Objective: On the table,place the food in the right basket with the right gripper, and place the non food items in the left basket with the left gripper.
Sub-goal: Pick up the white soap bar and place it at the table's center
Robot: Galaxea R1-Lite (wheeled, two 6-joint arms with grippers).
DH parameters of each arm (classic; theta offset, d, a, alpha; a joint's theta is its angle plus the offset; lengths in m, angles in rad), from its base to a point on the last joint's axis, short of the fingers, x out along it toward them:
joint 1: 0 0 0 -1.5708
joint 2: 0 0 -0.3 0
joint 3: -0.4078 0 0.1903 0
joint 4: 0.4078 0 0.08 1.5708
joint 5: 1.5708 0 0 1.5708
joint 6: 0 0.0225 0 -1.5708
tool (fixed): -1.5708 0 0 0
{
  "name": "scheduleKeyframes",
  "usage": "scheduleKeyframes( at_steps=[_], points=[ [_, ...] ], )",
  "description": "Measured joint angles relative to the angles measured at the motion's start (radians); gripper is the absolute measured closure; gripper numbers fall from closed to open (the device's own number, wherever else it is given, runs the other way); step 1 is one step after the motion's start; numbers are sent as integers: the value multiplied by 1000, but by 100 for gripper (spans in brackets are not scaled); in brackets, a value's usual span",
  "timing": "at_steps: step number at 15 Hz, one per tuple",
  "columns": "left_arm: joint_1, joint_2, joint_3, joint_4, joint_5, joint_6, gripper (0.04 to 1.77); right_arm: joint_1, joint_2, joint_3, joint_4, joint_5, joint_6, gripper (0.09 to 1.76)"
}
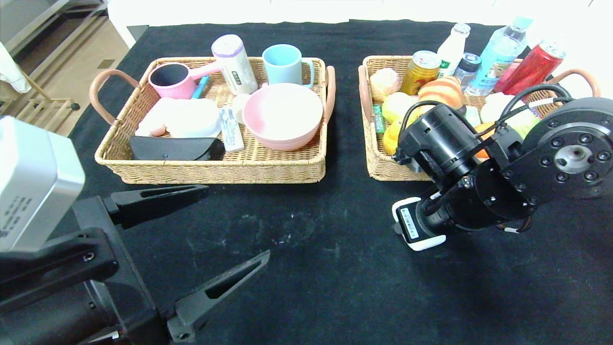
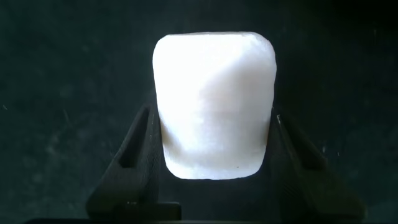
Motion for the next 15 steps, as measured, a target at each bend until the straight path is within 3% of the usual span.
scheduleKeyframes(
  at_steps=[8,15],
  points=[
    [0,-3,1,0,0,2,9,158,-95,-7,-11,-40,8,81],
    [3,-30,-9,1,3,12,9,289,-48,-74,-61,-39,64,81]
  ],
)
